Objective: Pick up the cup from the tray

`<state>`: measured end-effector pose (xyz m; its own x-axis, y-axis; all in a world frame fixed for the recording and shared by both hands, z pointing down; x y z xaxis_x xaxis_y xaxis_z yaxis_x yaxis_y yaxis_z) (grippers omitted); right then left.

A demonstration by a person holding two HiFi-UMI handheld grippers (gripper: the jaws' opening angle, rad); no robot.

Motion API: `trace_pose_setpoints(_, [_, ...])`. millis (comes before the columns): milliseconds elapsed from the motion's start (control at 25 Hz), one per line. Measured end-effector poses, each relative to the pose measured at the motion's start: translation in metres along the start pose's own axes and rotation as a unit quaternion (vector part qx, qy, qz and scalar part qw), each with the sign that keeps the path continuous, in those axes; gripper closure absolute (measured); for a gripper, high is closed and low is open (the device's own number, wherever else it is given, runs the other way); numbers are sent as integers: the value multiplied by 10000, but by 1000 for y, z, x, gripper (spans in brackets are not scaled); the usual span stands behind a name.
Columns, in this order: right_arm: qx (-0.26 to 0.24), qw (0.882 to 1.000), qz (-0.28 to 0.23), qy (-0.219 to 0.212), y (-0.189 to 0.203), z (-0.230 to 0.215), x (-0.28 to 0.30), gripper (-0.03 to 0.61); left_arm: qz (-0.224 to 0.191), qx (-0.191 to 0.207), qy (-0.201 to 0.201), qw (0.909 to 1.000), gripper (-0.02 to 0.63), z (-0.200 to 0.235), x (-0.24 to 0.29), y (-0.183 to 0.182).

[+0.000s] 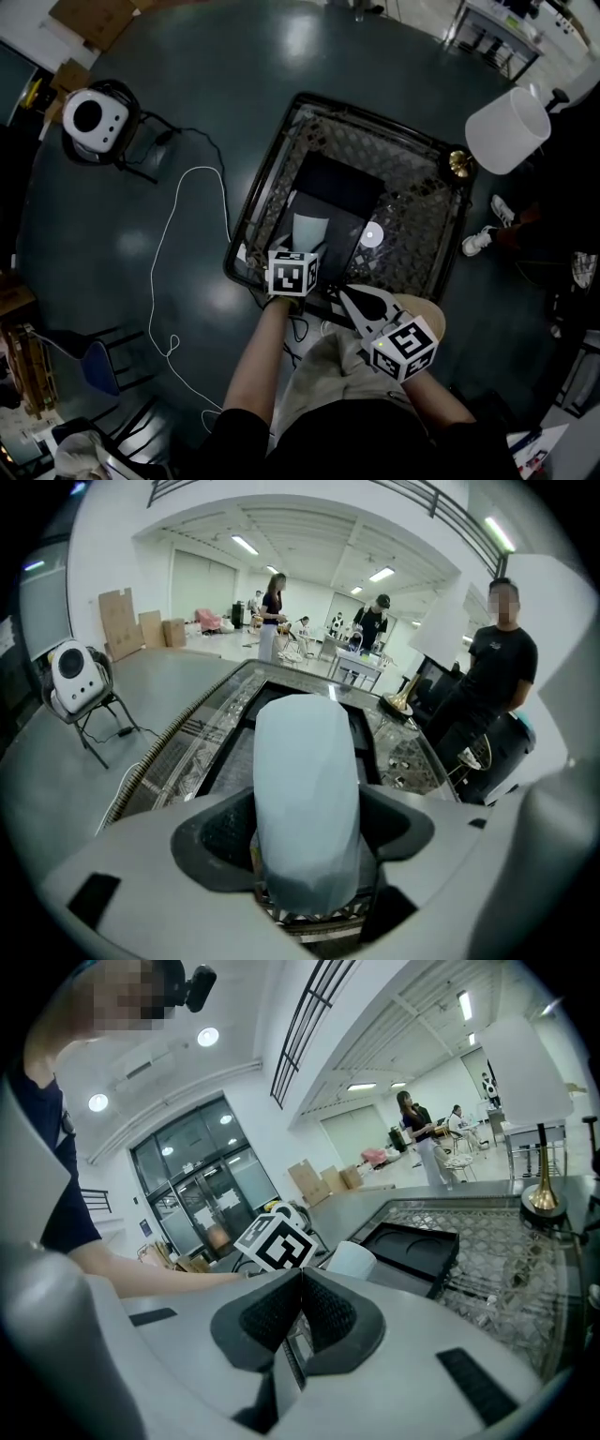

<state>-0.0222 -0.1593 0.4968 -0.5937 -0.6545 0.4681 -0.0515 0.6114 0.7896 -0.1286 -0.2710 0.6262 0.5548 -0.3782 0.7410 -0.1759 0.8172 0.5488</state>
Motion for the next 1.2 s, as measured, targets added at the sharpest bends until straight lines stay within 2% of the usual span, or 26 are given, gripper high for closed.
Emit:
trace_pose_setpoints(760, [-354, 9989, -234, -195, -1, 42, -24, 566, -1033, -89, 271, 9942, 273, -56, -87, 2])
trace_pose_setpoints(1200, [-573, 9973, -414, -223, -2, 62, -43, 566, -1561, -58, 528, 9863, 273, -94, -144, 22])
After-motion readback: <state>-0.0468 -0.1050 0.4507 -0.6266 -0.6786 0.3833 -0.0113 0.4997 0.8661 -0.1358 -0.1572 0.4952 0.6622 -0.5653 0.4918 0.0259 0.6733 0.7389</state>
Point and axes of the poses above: the fingertips, and each gripper's own axes: x forward along the fingers, z to its left, y out of its underside, the point moved 4 cm from there along -x, backward along the fingers, and after that the axes turned 12 degrees about y, right-handed, at the moved point
